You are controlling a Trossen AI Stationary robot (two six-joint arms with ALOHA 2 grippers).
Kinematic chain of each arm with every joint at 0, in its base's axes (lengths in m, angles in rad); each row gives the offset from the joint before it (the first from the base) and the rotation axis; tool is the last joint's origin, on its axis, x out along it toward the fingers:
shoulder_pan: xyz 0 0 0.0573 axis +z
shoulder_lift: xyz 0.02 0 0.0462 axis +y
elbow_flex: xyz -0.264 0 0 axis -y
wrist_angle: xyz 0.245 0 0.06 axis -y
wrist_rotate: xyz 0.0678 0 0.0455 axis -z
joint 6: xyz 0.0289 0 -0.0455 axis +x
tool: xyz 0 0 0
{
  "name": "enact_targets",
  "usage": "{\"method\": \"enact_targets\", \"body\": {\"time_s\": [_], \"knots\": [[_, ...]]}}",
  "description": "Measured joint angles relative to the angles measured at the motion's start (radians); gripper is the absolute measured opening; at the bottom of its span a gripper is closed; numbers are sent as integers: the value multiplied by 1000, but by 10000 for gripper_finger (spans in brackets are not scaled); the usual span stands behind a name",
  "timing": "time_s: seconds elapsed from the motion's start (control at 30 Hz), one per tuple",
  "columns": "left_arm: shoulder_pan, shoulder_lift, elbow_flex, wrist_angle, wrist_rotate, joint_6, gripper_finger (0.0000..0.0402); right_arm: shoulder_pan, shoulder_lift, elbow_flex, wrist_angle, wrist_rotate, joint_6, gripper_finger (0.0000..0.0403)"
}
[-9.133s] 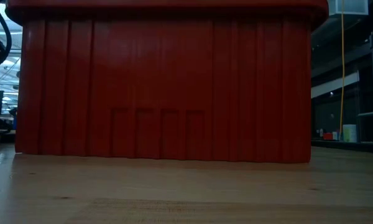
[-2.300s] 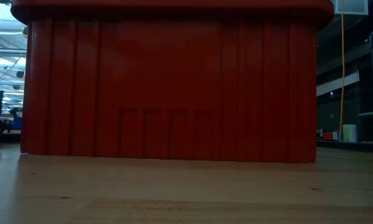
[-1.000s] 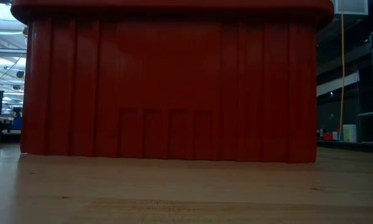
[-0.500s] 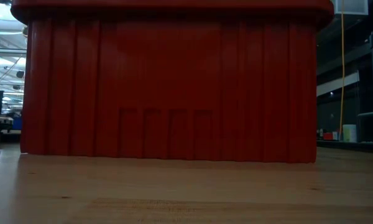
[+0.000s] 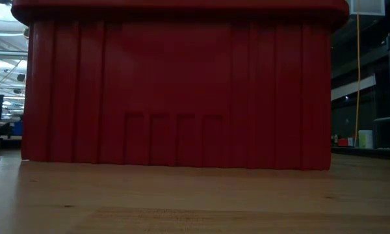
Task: Pick and place slides into bin
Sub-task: Put the black slide into the bin
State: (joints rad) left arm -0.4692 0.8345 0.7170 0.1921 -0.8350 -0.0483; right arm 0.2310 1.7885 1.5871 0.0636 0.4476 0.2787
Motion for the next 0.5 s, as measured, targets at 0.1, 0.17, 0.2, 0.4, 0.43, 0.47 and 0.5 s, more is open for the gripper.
{"method": "enact_targets", "body": {"time_s": [0.1,0.17,0.2,0.4,0.43,0.47,0.5], "knots": [[14,0,0,-2,6,16,3,0,0,0,-1,3,-2,23],[22,0,0,-4,10,32,3,0,0,0,-1,12,-19,13],[25,0,0,-4,11,39,3,0,0,0,-1,20,-25,13],[28,-1,-1,-13,7,84,3,1,-3,0,-14,52,-45,12],[28,-2,-1,-17,11,85,3,2,-4,0,-27,55,-38,12],[28,-2,-2,-20,13,85,3,2,-9,1,-34,58,-30,12],[28,-5,-2,-24,18,85,3,3,-18,1,-43,59,-27,12]]}}
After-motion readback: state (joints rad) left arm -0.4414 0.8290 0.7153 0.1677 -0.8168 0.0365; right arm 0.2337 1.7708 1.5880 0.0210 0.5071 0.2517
